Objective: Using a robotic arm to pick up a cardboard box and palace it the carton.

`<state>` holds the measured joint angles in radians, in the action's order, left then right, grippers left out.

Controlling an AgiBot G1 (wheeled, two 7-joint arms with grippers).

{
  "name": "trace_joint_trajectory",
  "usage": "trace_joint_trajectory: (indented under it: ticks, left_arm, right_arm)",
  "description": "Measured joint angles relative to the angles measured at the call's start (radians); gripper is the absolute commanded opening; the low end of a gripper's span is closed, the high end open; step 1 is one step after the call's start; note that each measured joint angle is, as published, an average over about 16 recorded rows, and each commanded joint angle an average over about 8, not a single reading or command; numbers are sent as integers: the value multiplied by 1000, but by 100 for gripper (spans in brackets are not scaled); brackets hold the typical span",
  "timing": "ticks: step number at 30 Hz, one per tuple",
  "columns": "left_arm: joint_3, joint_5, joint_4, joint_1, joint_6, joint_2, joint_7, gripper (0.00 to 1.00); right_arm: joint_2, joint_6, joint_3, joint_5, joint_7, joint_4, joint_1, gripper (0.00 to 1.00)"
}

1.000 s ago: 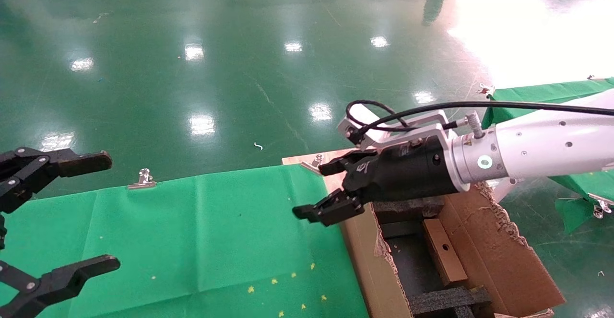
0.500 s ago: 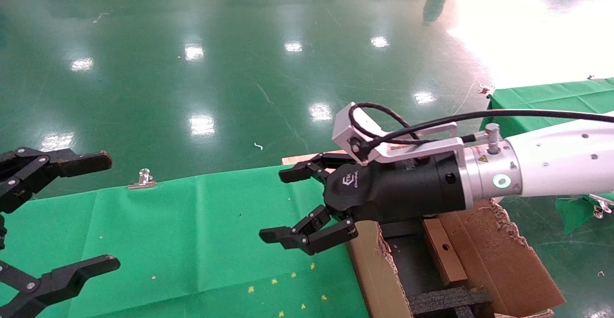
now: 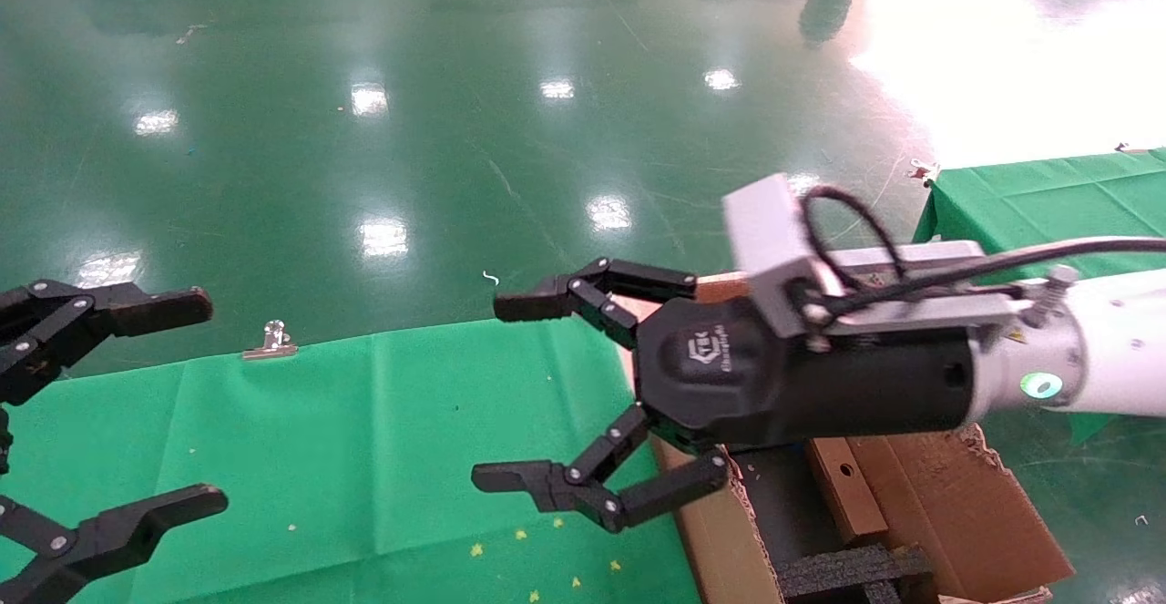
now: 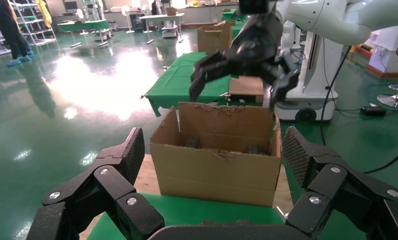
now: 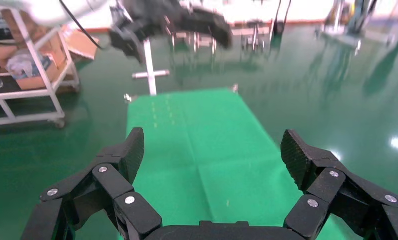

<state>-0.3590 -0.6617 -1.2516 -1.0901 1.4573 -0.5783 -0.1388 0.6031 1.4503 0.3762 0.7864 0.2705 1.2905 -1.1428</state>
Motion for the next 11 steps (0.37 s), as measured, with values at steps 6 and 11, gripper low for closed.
trace_joint_trajectory:
  ticks: [6,11]
  left_arm:
    - [0,0,0,0,0,0,0,100]
    - [0,0,0,0,0,0,0,100]
  right_arm:
    - [7,40,-87,-50,-69,-6,61,100]
    - [11,57,-126,-72,-99,-8,87,100]
